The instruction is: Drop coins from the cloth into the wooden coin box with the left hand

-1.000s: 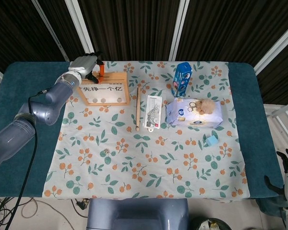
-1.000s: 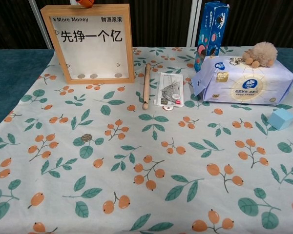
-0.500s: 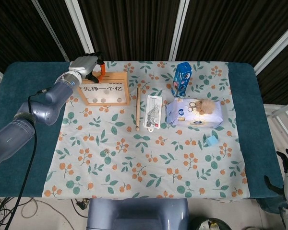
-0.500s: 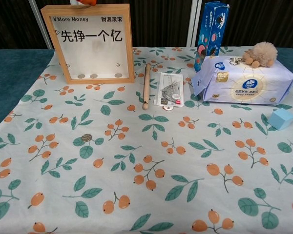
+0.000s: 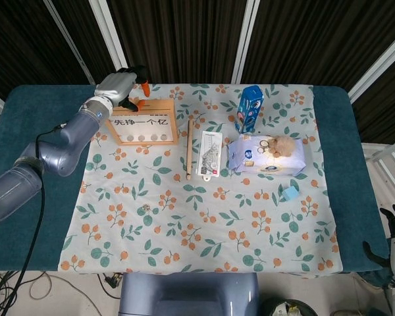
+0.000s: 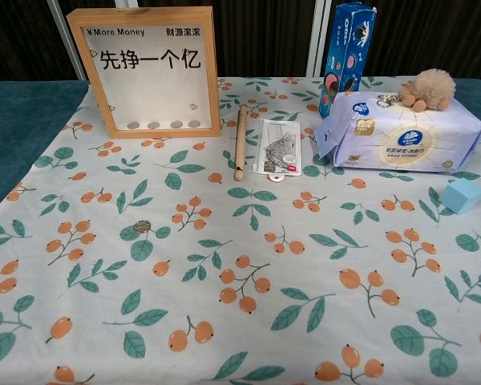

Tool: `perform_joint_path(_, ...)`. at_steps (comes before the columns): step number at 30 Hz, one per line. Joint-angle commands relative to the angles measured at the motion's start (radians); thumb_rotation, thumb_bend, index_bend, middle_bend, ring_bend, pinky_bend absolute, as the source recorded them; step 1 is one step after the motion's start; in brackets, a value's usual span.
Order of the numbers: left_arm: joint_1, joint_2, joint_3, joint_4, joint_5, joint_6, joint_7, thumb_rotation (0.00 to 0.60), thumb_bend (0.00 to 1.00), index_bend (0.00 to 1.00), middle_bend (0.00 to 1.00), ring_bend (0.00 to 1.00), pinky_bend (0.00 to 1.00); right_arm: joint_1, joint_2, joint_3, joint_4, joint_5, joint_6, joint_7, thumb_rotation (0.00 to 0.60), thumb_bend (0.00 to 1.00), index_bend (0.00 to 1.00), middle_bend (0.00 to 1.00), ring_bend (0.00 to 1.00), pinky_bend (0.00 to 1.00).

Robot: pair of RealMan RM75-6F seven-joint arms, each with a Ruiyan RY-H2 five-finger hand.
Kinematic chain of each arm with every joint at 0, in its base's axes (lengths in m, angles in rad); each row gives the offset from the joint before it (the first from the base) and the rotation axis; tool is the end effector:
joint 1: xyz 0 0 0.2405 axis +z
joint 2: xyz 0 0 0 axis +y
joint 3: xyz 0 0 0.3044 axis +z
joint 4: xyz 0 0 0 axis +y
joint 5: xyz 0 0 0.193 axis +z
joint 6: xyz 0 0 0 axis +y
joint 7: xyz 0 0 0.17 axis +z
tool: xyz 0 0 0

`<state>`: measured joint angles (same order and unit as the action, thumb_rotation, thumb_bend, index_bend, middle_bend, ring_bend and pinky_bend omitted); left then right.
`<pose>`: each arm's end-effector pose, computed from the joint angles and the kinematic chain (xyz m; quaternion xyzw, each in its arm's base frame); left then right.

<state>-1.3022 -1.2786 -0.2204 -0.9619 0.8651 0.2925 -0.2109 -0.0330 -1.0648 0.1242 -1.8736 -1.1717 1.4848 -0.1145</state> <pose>-0.0627 0.5904 0.1464 -0.7018 -0.4477 -0.3582 0.4226 -0.3682 -0.1698 0.2164 0.4461 -0.5036 0.3308 0.6618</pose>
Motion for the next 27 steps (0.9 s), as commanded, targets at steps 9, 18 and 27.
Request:
perform_joint_path(9, 0.404, 0.176, 0.003, -0.584, 0.284, 0.751, 0.010, 0.600, 0.29, 0.44, 0.05, 0.00, 0.00, 0.003, -0.008, 0.005, 0.001, 0.018, 0.000, -0.017, 0.600, 0.37, 0.17, 0.05, 0.00, 0.00)
perform_joint_path(18, 0.526, 0.080, 0.146, -0.657, 0.433, 0.787, 0.014, 0.600, 0.18, 0.40, 0.02, 0.00, 0.00, 0.003, -0.016, 0.006, 0.013, 0.002, 0.012, -0.014, 0.600, 0.37, 0.17, 0.05, 0.00, 0.00)
perform_joint_path(27, 0.525, -0.113, 0.207, -0.558, 0.449, 0.694, 0.215, 0.600, 0.12, 0.34, 0.00, 0.00, 0.00, -0.002, -0.010, 0.006, 0.004, 0.006, 0.013, -0.007, 0.600, 0.37, 0.17, 0.05, 0.00, 0.00)
